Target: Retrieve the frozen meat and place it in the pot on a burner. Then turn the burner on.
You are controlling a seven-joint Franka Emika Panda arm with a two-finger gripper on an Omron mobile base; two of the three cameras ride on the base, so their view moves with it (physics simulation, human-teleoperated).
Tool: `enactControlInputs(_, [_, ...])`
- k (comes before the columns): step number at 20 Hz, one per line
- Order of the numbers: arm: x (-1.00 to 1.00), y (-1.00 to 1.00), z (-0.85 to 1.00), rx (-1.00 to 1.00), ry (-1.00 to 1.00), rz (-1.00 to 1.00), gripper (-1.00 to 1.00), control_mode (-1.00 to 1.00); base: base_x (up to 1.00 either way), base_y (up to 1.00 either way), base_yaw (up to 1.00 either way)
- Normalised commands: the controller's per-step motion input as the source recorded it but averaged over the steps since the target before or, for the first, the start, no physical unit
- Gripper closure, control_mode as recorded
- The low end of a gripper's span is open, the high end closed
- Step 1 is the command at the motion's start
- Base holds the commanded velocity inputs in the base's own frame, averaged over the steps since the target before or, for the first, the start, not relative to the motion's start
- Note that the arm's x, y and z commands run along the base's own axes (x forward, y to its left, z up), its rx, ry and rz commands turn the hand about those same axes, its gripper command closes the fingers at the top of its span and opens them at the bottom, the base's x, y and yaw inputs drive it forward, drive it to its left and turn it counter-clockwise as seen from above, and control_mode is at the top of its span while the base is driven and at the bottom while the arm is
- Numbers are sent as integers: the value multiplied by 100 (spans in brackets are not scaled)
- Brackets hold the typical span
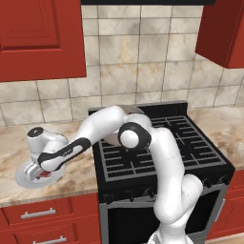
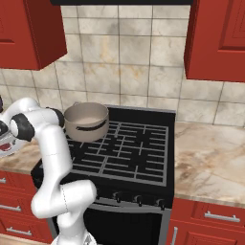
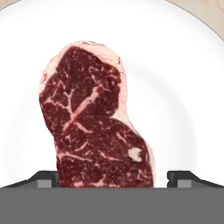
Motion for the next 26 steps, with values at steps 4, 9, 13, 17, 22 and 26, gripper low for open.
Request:
enactControlInputs(4, [0,0,-11,0,0,0,-100,-100,0,0,0])
enactControlInputs(9, [0,0,-15,0,1,0,100,-100,0,0,0])
enactControlInputs(13, [0,0,-14,0,2,0,100,-100,0,0,0])
enactControlInputs(17, [0,0,-14,0,4,0,100,-100,0,0,0])
enactControlInputs(22, [0,0,-3,0,1,0,100,-100,0,0,0])
enactControlInputs(26, [0,-26,22,0,0,0,100,-100,0,0,0])
